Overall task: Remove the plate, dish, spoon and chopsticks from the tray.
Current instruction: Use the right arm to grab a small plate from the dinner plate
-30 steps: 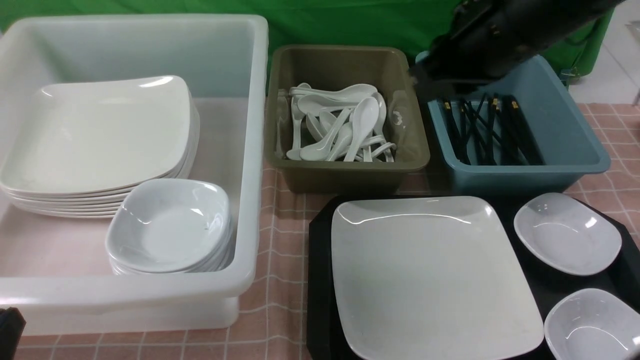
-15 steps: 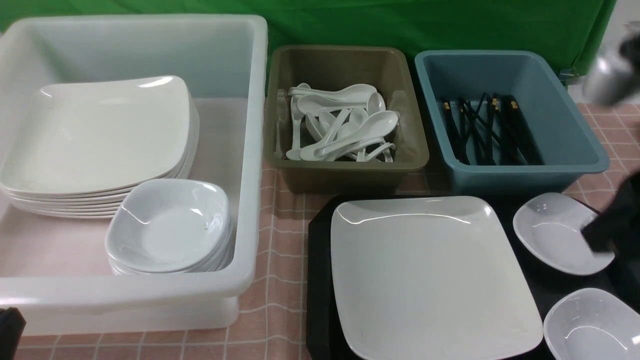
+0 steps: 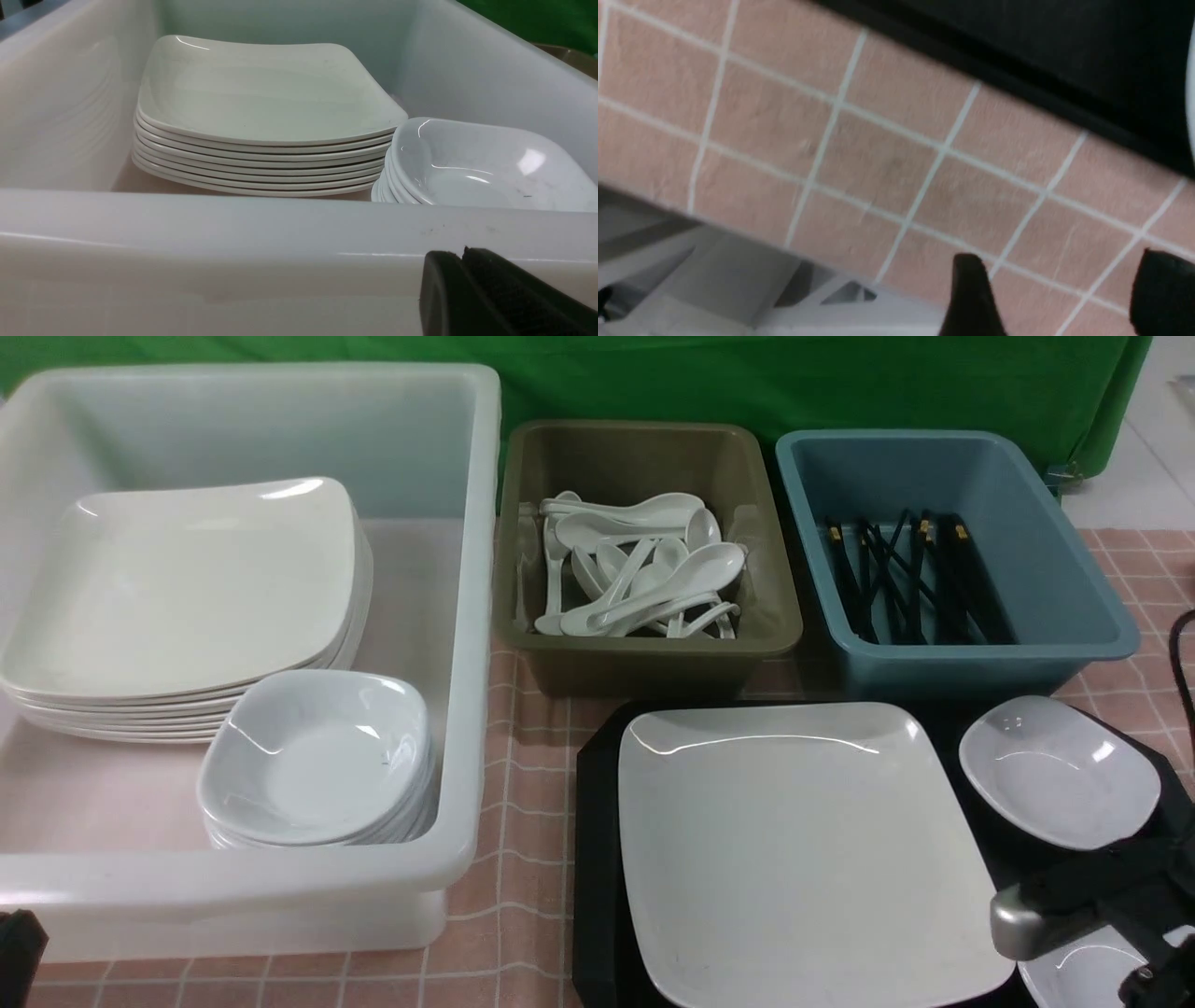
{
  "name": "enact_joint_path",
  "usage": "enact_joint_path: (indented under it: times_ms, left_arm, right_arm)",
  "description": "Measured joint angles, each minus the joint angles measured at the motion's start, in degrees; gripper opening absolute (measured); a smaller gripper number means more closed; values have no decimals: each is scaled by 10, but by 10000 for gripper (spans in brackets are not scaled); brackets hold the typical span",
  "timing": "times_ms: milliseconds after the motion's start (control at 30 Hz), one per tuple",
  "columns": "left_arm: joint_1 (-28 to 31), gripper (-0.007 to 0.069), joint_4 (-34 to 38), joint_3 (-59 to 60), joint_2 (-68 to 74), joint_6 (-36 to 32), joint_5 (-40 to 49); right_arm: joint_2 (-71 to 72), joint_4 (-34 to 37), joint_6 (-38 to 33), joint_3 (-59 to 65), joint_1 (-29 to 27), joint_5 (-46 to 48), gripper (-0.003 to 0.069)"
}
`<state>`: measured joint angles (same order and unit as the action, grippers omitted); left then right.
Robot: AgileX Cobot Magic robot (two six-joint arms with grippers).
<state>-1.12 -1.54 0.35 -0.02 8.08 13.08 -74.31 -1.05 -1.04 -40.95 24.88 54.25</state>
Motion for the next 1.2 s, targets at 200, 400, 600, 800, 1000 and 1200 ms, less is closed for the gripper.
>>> enact_joint_path:
  times_ms: [200,400,600,800,1000,1200]
  left_arm:
    - [0,21,0,0,0,0,0]
    - [0,21,0,0,0,0,0]
    - [0,21,0,0,0,0,0]
    - [0,21,0,0,0,-1,0]
    - [0,21,0,0,0,-1,0]
    - [0,21,0,0,0,-1,0]
  right_arm:
    - [-76,-124,98,-31,48,-16,499]
    - [-142,-182,128,-43,84,-28,501]
    - [-195,-248,176,-43,87,-37,501]
    - [-216,-268,191,-43,87,-42,393]
    - [-214,-261,166,-44,90,-27,129]
    - [-174,-229,149,-44,91,-8,129]
